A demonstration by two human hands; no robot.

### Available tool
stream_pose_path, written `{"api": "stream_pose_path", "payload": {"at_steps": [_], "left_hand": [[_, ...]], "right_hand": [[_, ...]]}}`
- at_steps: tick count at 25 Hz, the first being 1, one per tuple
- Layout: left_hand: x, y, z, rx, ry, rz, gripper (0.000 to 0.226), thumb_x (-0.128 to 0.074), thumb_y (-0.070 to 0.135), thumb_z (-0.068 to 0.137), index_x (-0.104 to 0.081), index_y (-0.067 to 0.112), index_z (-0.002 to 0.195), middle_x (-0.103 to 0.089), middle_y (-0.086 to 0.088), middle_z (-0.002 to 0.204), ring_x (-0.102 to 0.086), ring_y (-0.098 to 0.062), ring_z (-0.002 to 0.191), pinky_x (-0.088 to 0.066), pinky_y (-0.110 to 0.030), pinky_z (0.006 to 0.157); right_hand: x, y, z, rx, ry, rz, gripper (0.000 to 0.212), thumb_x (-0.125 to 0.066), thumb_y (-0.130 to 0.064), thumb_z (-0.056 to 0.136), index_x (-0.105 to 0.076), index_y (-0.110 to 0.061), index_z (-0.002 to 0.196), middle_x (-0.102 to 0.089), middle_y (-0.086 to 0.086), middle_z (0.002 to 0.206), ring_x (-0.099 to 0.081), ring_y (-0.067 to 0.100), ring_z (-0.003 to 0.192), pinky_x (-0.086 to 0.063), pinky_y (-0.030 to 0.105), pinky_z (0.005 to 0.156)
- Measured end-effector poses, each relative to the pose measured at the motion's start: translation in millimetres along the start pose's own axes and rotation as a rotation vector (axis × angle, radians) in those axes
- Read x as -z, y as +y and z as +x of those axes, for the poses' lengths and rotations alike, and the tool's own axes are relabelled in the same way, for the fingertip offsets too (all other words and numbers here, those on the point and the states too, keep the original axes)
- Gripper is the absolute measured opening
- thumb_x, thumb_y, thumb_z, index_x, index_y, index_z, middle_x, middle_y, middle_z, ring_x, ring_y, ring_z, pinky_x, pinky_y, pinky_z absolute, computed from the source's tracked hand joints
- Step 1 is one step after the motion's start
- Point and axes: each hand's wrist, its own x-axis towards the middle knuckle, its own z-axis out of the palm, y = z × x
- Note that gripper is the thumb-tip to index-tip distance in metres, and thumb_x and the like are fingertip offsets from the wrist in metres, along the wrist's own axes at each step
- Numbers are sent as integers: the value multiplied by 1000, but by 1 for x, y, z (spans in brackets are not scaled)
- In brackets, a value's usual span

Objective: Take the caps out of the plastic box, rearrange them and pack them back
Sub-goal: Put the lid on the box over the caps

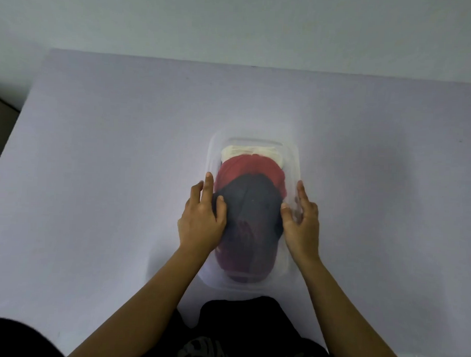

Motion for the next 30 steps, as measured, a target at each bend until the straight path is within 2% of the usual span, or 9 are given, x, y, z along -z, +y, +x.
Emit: {"api": "stream_pose_path", "payload": {"at_steps": [2, 7, 9, 13, 16, 20, 23, 25, 30], "left_hand": [[0, 0, 0, -11, -7, 14, 58, -39, 40, 96, -23, 24, 149, -40, -5, 146, -59, -29, 113, -57, -46, 82], [9, 3, 0, -34, -41, 78, 58, -39, 39, 95, -23, 23, 149, -43, -5, 140, -63, -28, 99, -55, -39, 75], [13, 2, -2, -40, -67, 73, 59, -38, 39, 95, -20, 24, 150, -40, -5, 142, -63, -28, 98, -54, -39, 75], [25, -3, -3, -52, -192, -33, 67, -40, 44, 96, -7, 27, 152, -27, -8, 154, -49, -31, 126, -45, -44, 98], [41, -25, -28, 105, -348, -265, 87, -53, 55, 87, 2, 33, 151, -19, -4, 159, -34, -32, 139, -40, -50, 106], [35, -49, -95, 432, -592, -709, 81, -65, 50, 81, -20, 34, 147, -41, -11, 147, -57, -30, 118, -54, -43, 87], [22, -48, -102, 494, -505, -1050, 56, -69, 22, 84, -45, 20, 135, -61, -15, 128, -66, -29, 105, -55, -43, 89], [20, -37, -91, 508, -479, -1148, 50, -69, 10, 82, -52, 14, 129, -64, -18, 121, -67, -33, 103, -55, -46, 88], [15, 19, -41, 433, -441, -1182, 29, -64, 6, 86, -60, 17, 113, -69, -15, 113, -68, -34, 99, -55, -48, 88]], "right_hand": [[0, 2, 1, 7, 28, 40, 59, -53, -32, 92, -26, -40, 144, -45, 5, 132, -50, 22, 119, -44, 39, 98], [1, -1, -1, 45, 54, -179, 58, -50, -36, 93, -24, -39, 145, -47, 4, 129, -58, 24, 107, -49, 34, 81], [3, -6, -3, 54, 1, -185, 58, -45, -37, 95, -19, -37, 147, -44, 5, 133, -56, 24, 110, -46, 33, 83], [14, 0, -14, 91, 31, -70, 63, -42, -44, 95, -8, -37, 148, -39, 6, 142, -53, 24, 117, -46, 41, 93], [30, 20, -39, -23, -6, 55, 68, -50, -49, 89, -20, -31, 147, -38, 3, 146, -54, 24, 118, -47, 38, 94], [25, 54, -90, -213, -255, 196, 82, -55, -59, 77, -26, -25, 145, -42, 0, 144, -56, 22, 115, -50, 44, 95], [21, 60, -96, -223, -295, 403, 59, -64, -44, 82, -45, -23, 133, -60, 0, 126, -64, 15, 101, -57, 37, 82], [25, 55, -80, -224, -264, 464, 44, -67, -34, 82, -55, -21, 123, -65, 3, 117, -65, 20, 102, -57, 31, 74], [56, 32, -14, -157, -193, 508, 46, -69, -29, 81, -55, -18, 124, -65, 4, 114, -64, 23, 101, -57, 30, 71]]}}
